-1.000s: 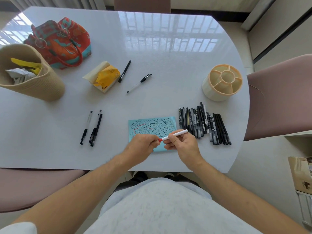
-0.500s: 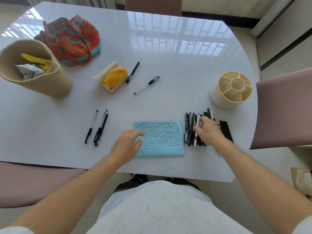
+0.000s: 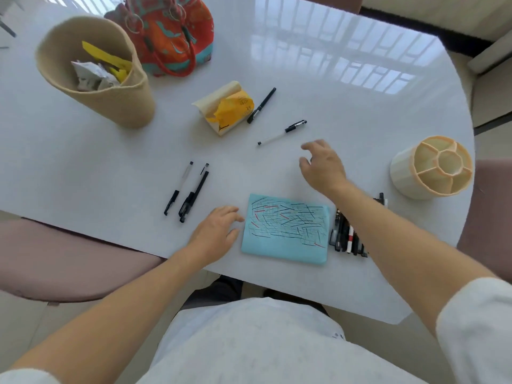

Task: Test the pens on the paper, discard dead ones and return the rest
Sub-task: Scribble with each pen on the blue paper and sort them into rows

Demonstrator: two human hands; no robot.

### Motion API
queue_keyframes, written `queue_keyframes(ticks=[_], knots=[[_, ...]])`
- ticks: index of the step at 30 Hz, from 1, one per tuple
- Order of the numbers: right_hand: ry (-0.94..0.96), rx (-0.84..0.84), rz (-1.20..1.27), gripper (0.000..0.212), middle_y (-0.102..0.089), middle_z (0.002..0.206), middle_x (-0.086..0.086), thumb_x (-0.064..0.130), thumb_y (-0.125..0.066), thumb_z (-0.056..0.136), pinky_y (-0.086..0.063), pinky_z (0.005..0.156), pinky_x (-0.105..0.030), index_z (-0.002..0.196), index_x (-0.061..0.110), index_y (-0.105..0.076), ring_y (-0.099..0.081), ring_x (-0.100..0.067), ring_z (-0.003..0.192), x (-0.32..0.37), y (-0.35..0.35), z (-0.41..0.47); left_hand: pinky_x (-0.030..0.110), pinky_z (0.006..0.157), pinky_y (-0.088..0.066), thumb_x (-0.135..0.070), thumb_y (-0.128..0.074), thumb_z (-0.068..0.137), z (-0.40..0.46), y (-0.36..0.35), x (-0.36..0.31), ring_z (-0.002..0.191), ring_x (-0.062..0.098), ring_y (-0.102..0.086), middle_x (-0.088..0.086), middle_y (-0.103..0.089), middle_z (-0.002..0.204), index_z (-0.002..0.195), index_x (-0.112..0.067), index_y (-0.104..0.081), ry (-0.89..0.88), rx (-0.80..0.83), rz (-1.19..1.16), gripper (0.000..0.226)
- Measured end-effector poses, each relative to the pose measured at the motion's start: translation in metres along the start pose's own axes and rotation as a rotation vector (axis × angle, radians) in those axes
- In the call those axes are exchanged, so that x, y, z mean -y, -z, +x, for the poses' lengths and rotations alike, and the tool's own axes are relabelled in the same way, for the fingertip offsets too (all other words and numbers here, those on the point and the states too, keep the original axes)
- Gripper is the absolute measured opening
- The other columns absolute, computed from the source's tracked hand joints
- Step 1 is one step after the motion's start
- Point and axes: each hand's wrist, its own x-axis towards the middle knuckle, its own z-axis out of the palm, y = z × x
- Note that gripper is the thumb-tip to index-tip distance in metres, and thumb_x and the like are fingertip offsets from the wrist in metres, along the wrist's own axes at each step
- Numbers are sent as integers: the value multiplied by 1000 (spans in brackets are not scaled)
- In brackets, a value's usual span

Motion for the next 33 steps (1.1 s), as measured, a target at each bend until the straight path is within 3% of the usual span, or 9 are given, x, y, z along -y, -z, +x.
queue_keyframes(ticks=[4, 6, 11, 16, 21, 24, 26, 30, 33], knots=[[79, 51, -156, 46, -51, 145, -5, 10, -50, 96, -48, 99, -42, 141, 15, -55, -46, -30, 132, 38, -13, 55, 33, 114, -33, -20, -56, 96, -3, 3, 13, 141, 8, -32, -11, -44, 149, 123, -25, -63, -20, 56, -47, 28], [95, 103, -305, 50, -49, 144, -6, 1, -46, 93, -49, 94, -41, 141, 15, -53, -40, -30, 135, 43, -19, 68, 30, 116, -29, -20, -57, 96, -5, 4, 18, 142, 7, -33, -10, -46, 149, 120, -25, -64, -30, 51, -86, 26], [194, 72, -584, 40, -56, 122, -15, -10, -48, 86, -44, 70, -39, 122, 6, -60, -46, -35, 120, 45, -27, 72, 28, 118, -26, -18, -57, 96, -6, 3, 27, 143, 6, -32, -10, -49, 147, 116, -25, -67, -60, 52, -128, 23], [253, 89, -558, 34, -58, 118, -16, -2, -48, 91, -49, 73, -42, 121, 6, -60, -55, -37, 108, 35, -26, 48, 26, 116, -28, -18, -58, 96, -4, 7, 28, 139, 4, -37, -12, -52, 144, 114, -27, -68, -62, 57, -122, 23], [169, -81, -148, 23, -59, 106, -12, 7, -56, 89, -50, 69, -41, 108, 5, -68, -60, -34, 80, 25, -15, -4, 21, 106, -35, -22, -57, 96, 0, 17, 16, 124, 1, -49, -16, -57, 134, 114, -32, -67, 5, 56, -176, 23], [104, -127, 189, 4, -58, 84, 1, 11, -64, 89, -47, 68, -34, 92, 12, -67, -55, -17, 69, 23, -8, -53, 23, 98, -43, -29, -56, 97, 5, 19, -3, 111, -2, -55, -20, -60, 123, 118, -38, -63, 24, 47, -257, 24], [-1, -117, 428, 5, -61, 72, 5, 15, -69, 89, -47, 63, -25, 86, 15, -65, -55, -7, 63, 22, -6, -88, 24, 95, -47, -31, -57, 97, 9, 17, -23, 107, -4, -57, -22, -61, 119, 120, -40, -61, 2, 45, -330, 25], [-208, -43, 833, 7, -68, 66, -4, 9, -72, 91, -54, 56, -31, 88, 10, -66, -66, -18, 57, 13, -9, -147, 25, 83, -51, -35, -54, 98, 14, 8, -72, 86, -1, -66, -25, -62, 117, 129, -43, -54, -69, 136, -392, 32], [-276, -32, 1045, 10, -69, 67, -8, 4, -70, 93, -53, 56, -30, 87, 11, -68, -67, -23, 60, 2, -9, -178, 25, 76, -53, -32, -51, 100, 14, 2, -100, 72, 4, -68, -15, -70, 99, 120, -40, -62, -112, 272, -376, 24]])
